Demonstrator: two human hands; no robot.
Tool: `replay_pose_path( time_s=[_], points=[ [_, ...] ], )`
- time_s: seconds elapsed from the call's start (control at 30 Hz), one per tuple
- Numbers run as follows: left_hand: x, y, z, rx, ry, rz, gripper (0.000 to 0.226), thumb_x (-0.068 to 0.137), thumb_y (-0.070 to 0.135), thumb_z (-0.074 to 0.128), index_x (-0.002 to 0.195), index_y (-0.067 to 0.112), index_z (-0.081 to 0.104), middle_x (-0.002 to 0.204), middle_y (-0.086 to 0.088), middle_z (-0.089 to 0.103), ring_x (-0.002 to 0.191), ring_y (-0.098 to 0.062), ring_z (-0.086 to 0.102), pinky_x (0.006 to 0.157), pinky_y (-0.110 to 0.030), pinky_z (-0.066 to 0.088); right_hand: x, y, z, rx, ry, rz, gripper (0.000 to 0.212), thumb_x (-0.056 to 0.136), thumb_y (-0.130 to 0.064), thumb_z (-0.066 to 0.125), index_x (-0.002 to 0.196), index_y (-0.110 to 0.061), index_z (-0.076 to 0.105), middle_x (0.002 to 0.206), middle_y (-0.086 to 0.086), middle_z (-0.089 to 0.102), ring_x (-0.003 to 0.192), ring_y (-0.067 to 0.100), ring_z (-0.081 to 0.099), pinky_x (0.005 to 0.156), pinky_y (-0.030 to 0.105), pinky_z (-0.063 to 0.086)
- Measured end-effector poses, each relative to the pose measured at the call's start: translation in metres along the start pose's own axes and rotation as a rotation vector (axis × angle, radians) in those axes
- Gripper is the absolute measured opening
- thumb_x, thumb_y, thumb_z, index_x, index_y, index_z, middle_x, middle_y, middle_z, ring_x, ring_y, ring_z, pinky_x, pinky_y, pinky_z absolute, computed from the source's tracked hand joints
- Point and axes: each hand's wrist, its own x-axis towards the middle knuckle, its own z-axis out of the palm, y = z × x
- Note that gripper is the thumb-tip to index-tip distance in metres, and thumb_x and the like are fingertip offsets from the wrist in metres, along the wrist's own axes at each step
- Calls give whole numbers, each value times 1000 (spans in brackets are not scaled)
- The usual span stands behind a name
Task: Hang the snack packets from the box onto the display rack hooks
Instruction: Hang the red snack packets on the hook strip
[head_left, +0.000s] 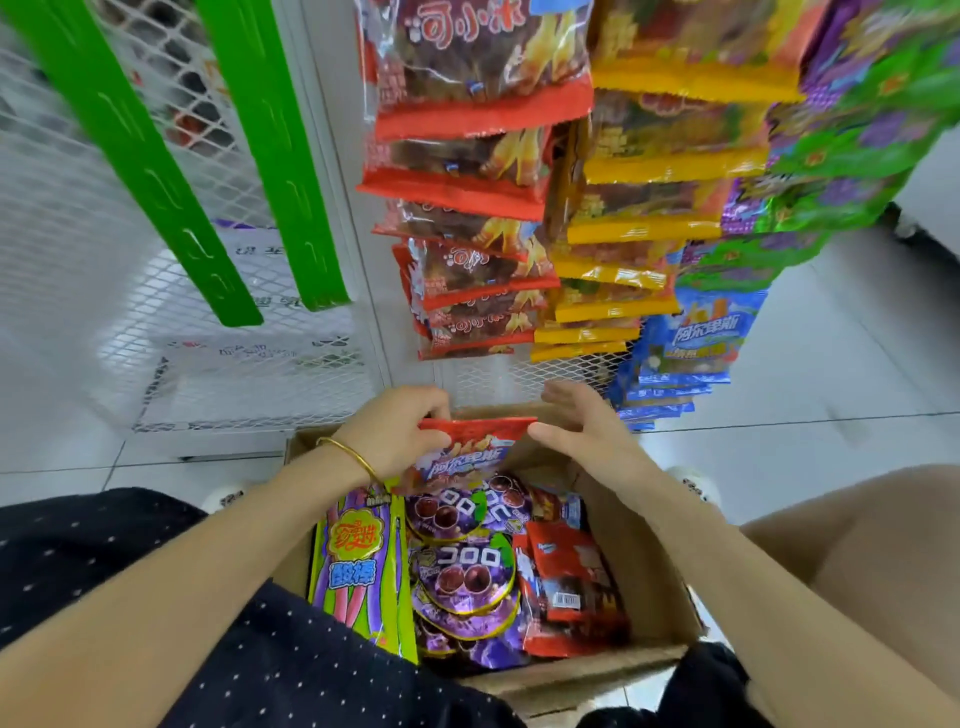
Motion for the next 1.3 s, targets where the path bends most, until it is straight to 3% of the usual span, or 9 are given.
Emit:
replay_pose_path(
  time_s=[0.1, 0.23, 0.3, 0.43, 0.6, 0.73, 0.97, 1.13, 1.3],
  points=[
    [-7, 12, -23, -37, 50, 47, 30, 83, 12, 65, 65, 26, 46, 66, 12, 48, 62, 2, 43, 55, -11, 32, -12, -48, -5, -23, -76, -200, 52, 86, -25, 65, 134, -25, 43, 124, -13, 55, 116, -1, 49, 96, 19, 39],
    [-13, 38, -60, -132, 158, 98, 23, 81, 12, 68, 66, 20, 52, 64, 9, 50, 60, -1, 45, 54, -9, 34, -23, -97, -9, -88, 2, -377, 9, 88, -17, 63, 91, -25, 62, 90, -8, 63, 81, 1, 59, 72, 16, 48],
    [-16, 54, -81, -111, 190, 119, 25, 81, 13, 68, 65, 22, 51, 65, 9, 50, 59, -1, 46, 54, -9, 35, -28, -119, -12, -73, 79, -472, 18, 88, -12, 62, 77, -26, 60, 80, -10, 59, 72, 0, 56, 63, 12, 44],
    [-28, 95, -136, -257, 263, 198, 10, 81, 13, 68, 78, 19, 61, 79, 4, 65, 68, 1, 60, 64, -13, 49, -42, -170, -30, -78, 189, -634, 21, 87, -8, 62, 77, -26, 58, 71, -15, 58, 66, -3, 54, 60, 7, 39],
    [-13, 138, -229, -349, 806, 359, 6, 82, 22, 66, 84, 20, 60, 81, 4, 64, 71, -9, 60, 72, -29, 55, -51, -239, -58, -42, 283, -836, 22, 87, -6, 62, 80, -26, 58, 67, -11, 58, 61, 2, 53, 58, 14, 41],
    [22, 168, -285, -316, 976, 369, 25, 87, 17, 60, 110, 8, 54, 95, -4, 58, 87, -16, 58, 87, -44, 51, -41, -294, -74, -46, 404, -963, 16, 88, -4, 60, 84, -20, 58, 66, -9, 58, 61, 7, 57, 61, 20, 45],
    [46, 199, -318, -370, 880, 267, 24, 90, 28, 58, 92, 5, 63, 80, -8, 62, 69, -17, 56, 62, -26, 47, -9, -368, -88, -77, 521, -1040, 14, 85, 1, 60, 93, -11, 58, 71, -10, 58, 57, -4, 55, 61, 8, 43],
    [46, 199, -323, -371, 824, 193, 32, 89, 36, 57, 64, 17, 53, 59, 3, 52, 49, -6, 48, 36, -8, 34, 11, -384, -83, -68, 566, -1037, 13, 86, 0, 58, 93, -10, 56, 83, -1, 59, 69, 18, 60, 69, 26, 47],
    [43, 202, -322, -359, 803, 169, 30, 90, 39, 55, 81, 11, 59, 64, -3, 59, 52, -10, 56, 50, -16, 44, 21, -386, -78, -118, 708, -1031, 11, 87, -3, 58, 96, -8, 60, 94, 0, 58, 91, 15, 53, 79, 23, 39]
  ],
)
